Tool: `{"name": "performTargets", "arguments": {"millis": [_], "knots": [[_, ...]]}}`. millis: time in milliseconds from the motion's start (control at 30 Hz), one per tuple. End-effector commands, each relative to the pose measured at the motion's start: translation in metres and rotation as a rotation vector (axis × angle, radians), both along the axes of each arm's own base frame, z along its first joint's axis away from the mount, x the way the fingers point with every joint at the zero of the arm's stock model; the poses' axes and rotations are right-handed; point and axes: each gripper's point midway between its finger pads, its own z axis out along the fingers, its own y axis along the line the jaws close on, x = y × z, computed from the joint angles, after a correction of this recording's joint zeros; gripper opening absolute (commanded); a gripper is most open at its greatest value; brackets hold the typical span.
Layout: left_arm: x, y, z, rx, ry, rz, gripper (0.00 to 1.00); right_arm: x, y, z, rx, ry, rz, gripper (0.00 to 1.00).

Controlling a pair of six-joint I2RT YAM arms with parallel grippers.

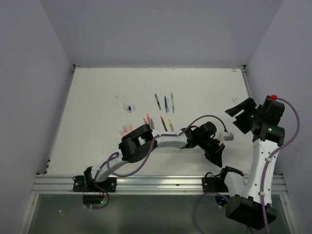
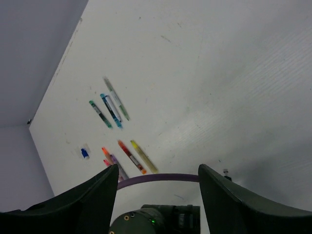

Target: Open the pen caps

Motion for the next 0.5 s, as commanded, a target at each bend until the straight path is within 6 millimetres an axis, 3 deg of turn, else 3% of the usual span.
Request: {"name": "performTargets", "arguments": {"millis": [0, 200, 333, 467], "knots": [[-0.023, -0.010, 0.010, -0.025, 0.060, -0.074, 0.00, 0.007, 0.006, 0.029, 0.012, -0.071, 0.046, 0.70], [-0.043, -0.006, -0.005, 0.006, 0.088, -0.110, 0.00, 0.007, 0.008, 0.035, 0.018, -0.099, 0.045, 0.71], [-0.046, -0.003, 0.000, -0.013, 0.089, -0.107, 0.00, 0.007, 0.010, 0.034, 0.029, -0.094, 0.052, 0.71], [-0.052, -0.002, -0.008, 0.012, 0.089, -0.107, 0.00, 0.008, 0.009, 0.039, 0.027, -0.114, 0.042, 0.71]]}}
